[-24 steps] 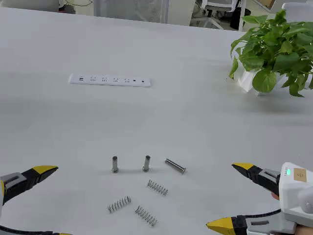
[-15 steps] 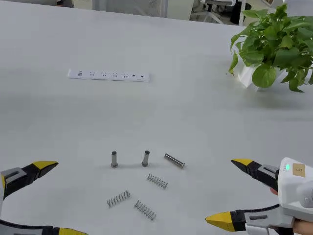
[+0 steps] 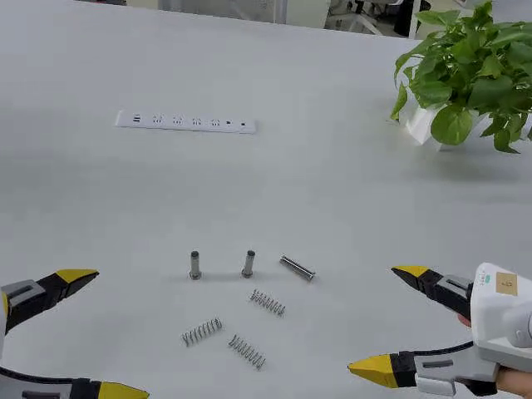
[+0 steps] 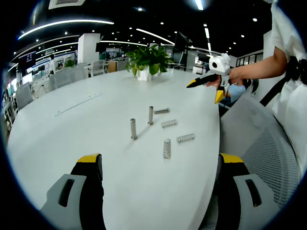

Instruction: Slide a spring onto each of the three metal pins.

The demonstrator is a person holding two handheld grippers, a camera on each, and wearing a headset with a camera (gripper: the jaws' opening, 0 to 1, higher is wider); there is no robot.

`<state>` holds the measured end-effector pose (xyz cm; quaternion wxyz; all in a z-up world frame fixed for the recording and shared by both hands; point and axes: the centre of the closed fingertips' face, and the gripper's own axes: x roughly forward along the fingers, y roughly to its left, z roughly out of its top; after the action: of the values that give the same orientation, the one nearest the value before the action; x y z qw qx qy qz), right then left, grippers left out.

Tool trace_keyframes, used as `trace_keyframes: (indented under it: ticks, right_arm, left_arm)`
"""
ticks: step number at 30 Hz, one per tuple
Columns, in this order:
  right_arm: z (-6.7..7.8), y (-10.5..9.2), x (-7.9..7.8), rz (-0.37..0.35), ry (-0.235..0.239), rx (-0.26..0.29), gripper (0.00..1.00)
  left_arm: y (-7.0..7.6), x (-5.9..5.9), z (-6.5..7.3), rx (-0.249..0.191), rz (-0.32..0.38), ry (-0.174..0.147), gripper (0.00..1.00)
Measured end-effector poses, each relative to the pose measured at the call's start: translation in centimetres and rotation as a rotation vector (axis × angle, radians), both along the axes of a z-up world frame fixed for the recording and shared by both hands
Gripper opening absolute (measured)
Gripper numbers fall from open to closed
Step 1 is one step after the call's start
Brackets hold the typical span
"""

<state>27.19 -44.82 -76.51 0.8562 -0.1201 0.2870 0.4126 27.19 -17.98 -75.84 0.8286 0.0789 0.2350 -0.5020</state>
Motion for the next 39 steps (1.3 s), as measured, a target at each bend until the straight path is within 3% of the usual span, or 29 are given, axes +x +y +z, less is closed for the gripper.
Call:
trace_keyframes:
  ticks: [23,39]
  right_arm:
    - [-0.2,0.0,0.1,0.017,0.021,-0.018,0.97]
    - [1.0,1.3,2.5,0.051,0.015,-0.024,0.94]
  left_arm:
    - [0.0,0.0,-0.2,-0.005,-0.005,0.008,0.99]
    - [0.0,0.6,0.3,-0.018,-0.002,0.003,0.99]
